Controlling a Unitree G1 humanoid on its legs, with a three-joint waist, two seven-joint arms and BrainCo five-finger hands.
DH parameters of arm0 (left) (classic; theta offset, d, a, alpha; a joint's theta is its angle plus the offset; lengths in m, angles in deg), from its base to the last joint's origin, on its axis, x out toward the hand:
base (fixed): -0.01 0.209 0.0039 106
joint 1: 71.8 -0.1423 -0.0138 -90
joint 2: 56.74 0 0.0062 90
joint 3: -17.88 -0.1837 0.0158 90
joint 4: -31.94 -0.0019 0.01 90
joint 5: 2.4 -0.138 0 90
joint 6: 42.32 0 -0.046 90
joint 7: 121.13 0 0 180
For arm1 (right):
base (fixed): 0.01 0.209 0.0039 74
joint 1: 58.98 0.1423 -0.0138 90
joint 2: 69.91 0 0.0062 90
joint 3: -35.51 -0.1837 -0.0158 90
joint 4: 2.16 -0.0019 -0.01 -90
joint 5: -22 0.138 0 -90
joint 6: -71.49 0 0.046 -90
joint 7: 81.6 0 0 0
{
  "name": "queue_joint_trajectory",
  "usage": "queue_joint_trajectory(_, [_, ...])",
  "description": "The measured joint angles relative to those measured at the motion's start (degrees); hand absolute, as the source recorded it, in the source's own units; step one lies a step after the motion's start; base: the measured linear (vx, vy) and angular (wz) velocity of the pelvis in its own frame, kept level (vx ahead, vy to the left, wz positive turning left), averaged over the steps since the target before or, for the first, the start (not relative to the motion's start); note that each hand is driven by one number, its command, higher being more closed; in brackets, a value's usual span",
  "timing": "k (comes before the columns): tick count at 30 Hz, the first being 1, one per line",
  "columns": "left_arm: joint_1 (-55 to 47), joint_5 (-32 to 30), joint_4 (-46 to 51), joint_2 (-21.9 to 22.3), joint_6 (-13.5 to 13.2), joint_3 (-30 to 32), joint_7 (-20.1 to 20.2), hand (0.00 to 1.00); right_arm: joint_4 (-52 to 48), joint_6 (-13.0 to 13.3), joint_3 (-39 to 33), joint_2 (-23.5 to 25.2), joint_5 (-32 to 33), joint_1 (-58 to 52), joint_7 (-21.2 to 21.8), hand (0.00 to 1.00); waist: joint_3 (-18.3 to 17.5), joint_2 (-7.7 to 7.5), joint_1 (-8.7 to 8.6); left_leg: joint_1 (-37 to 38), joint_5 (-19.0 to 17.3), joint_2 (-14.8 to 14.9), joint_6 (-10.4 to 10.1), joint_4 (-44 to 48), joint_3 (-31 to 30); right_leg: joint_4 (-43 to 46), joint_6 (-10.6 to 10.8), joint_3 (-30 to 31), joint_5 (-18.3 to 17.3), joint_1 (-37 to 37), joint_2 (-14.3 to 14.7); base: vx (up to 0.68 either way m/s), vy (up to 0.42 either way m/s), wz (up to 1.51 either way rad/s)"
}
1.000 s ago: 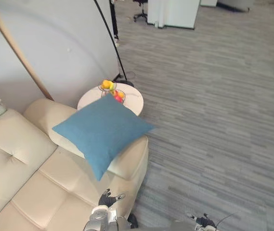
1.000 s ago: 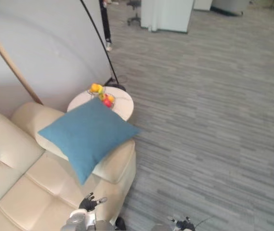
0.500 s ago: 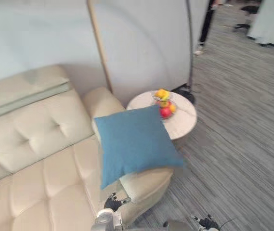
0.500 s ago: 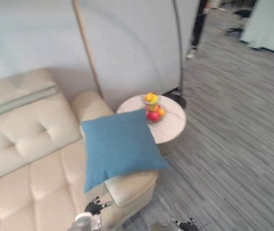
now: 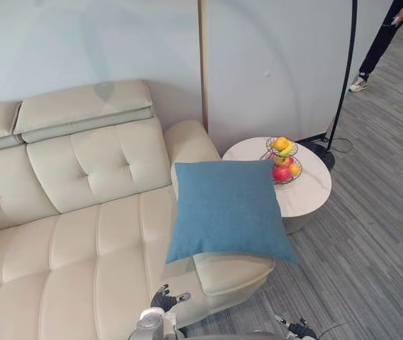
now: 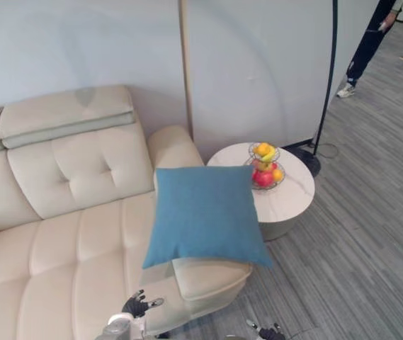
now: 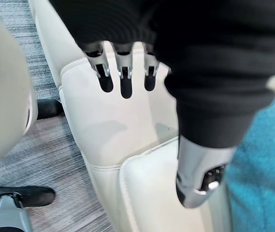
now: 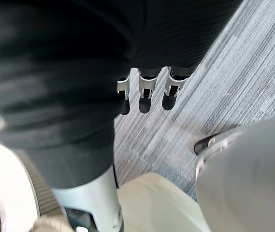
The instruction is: Pick up cushions and gather them together orderly.
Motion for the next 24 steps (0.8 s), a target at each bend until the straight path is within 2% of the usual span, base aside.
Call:
queue_joint_trajectory(2, [-0.42, 0.14, 0.35, -1.30, 0.03, 0.04, 0.00, 0.00, -0.11, -0.13, -1.82, -1.05, -0.06, -0.02, -0.02, 0.00, -0.15, -0.19, -0.06, 0.31, 0.82, -0.28, 0.07, -1.75, -0.34, -0.84, 0.08, -0.19, 0.43, 0.01, 0.09, 0.03, 0.011, 0.06])
queue_joint_trajectory(5, [-1.15, 0.57, 2.26, -4.80, 0.40, 1.09, -0.10, 0.00, -1.55, -0.22, -4.78, -5.59, -0.17, 0.39, -0.07, 0.00, -0.20, -0.10, -0.22, 0.87, 1.47, -0.63, 0.26, -3.66, -0.14, -1.72, 0.24, 0.07, 1.29, 0.04, 0.33, 0.05, 0.020, -0.05])
queue_joint_trajectory(7, [-1.55, 0.65, 6.65, -8.15, 0.35, 4.79, -0.58, 0.00, -4.16, -0.12, -6.86, -9.96, -0.50, 1.22, -0.11, 0.00, -0.25, -0.02, -0.25, 1.00, 1.77, -1.02, 0.45, -4.66, 0.10, -2.63, 0.32, 0.45, 1.79, -0.02, 0.47, 0.03, 0.034, -0.07])
queue_joint_trajectory(11, [-2.18, 1.22, 14.24, -11.96, -0.40, 11.63, -2.26, 0.00, -12.76, 0.37, -7.52, -16.04, -3.06, 2.38, -0.14, 0.00, -0.40, 0.27, -0.48, 1.79, 1.92, -1.40, 0.67, -6.30, 1.34, -3.70, 0.50, 1.91, 2.22, -0.19, 0.64, 0.05, 0.035, -0.16])
queue_joint_trajectory(15, [-1.78, 1.24, 20.60, -12.74, -0.73, 14.19, -3.53, 0.00, -18.78, 0.55, -7.34, -17.70, -4.51, 5.29, -0.09, 0.00, -0.42, 0.33, -0.65, 0.97, 1.77, -1.47, 0.85, -6.31, 1.71, -5.83, 0.40, 2.89, 3.44, -0.79, 0.93, 0.05, 0.021, -0.12])
queue_joint_trajectory(19, [0.43, 2.14, 21.32, -12.80, -0.82, 13.97, -4.58, 0.00, -19.27, 0.62, -3.84, -18.10, -4.44, 9.42, -0.05, 0.00, -0.41, 0.40, -1.14, -0.32, 1.78, -1.37, 0.85, -6.29, 1.62, -7.58, -0.01, 3.00, 4.60, -1.28, 1.22, 0.02, 0.005, -0.01])
queue_joint_trajectory(24, [6.67, 4.13, 22.87, -11.70, -0.85, 8.92, -7.14, 0.00, -19.30, 0.59, 3.76, -19.34, -4.20, 16.44, -0.23, 0.00, 1.26, 1.23, -1.30, -4.89, 2.29, -1.40, 1.53, -5.30, 0.60, -7.65, -0.99, 2.97, 6.45, -4.88, 1.12, -0.02, 0.012, 0.09])
